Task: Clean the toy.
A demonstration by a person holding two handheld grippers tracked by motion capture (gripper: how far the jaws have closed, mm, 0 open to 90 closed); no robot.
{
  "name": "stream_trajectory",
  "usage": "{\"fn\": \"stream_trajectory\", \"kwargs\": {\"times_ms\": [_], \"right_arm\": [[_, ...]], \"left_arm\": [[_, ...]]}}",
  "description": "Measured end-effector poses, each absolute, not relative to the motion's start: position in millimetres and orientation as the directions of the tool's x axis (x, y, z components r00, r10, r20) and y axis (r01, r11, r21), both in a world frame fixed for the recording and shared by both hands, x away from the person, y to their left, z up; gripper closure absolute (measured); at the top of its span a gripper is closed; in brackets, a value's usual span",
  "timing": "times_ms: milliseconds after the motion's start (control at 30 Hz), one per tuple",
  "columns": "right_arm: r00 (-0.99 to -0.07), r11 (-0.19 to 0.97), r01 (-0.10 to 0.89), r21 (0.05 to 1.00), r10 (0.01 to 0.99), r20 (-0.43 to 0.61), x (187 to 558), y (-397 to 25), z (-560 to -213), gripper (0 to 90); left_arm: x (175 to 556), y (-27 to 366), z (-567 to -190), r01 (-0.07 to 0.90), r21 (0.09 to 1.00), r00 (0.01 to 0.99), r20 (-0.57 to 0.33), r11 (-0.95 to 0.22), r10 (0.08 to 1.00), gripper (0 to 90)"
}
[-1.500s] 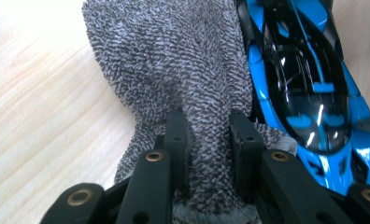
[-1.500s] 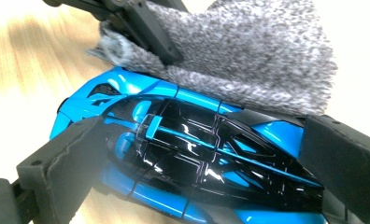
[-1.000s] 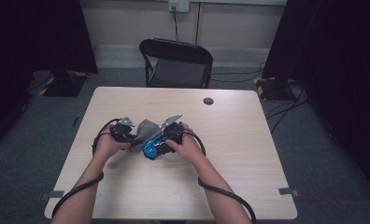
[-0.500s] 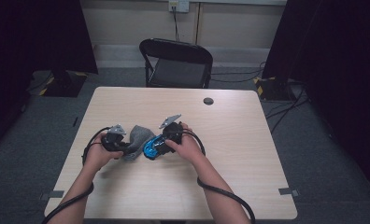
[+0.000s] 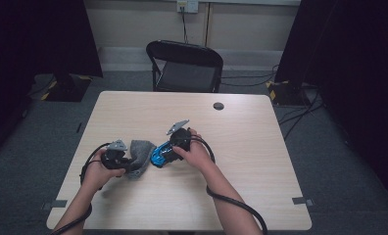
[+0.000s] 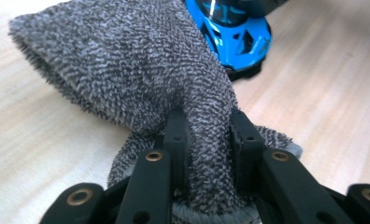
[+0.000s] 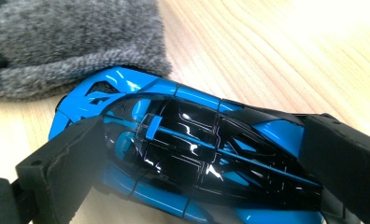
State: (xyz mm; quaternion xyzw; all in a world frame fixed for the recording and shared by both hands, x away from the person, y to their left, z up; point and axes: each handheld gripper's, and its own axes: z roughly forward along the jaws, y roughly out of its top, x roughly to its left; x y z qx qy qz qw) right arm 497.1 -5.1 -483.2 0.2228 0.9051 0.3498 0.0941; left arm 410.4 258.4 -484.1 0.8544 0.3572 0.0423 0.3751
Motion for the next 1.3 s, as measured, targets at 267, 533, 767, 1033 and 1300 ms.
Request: {"fn": "stream_trajectory", "kwargs": {"times_ms": [267, 533, 767, 1033, 1300], "right_arm": [[-0.883, 0.665, 0.339, 0.665, 0.468, -0.017, 498, -4, -482, 0.9], [-0.883, 0.665, 0.340, 0.665, 0.470, -0.019, 498, -4, -482, 0.8], [-0.882, 0.663, 0.340, 0.667, 0.471, -0.019, 497, -4, -482, 0.8], [-0.882, 0.662, 0.339, 0.668, 0.471, -0.018, 498, -5, -482, 0.8], [-0.879, 0.660, 0.342, 0.669, 0.476, -0.020, 497, -5, -482, 0.8]], "left_arm": [[394, 263, -481, 0.592, 0.649, 0.744, -0.213, -0.478, 0.633, 72.7], [383, 265, -478, 0.583, 0.635, 0.761, -0.207, -0.508, 0.615, 72.6], [374, 263, -477, 0.577, 0.625, 0.776, -0.218, -0.526, 0.591, 72.6], [367, 263, -470, 0.566, 0.637, 0.782, -0.213, -0.523, 0.586, 72.3], [363, 265, -451, 0.519, 0.699, 0.795, -0.183, -0.492, 0.578, 71.7]]}}
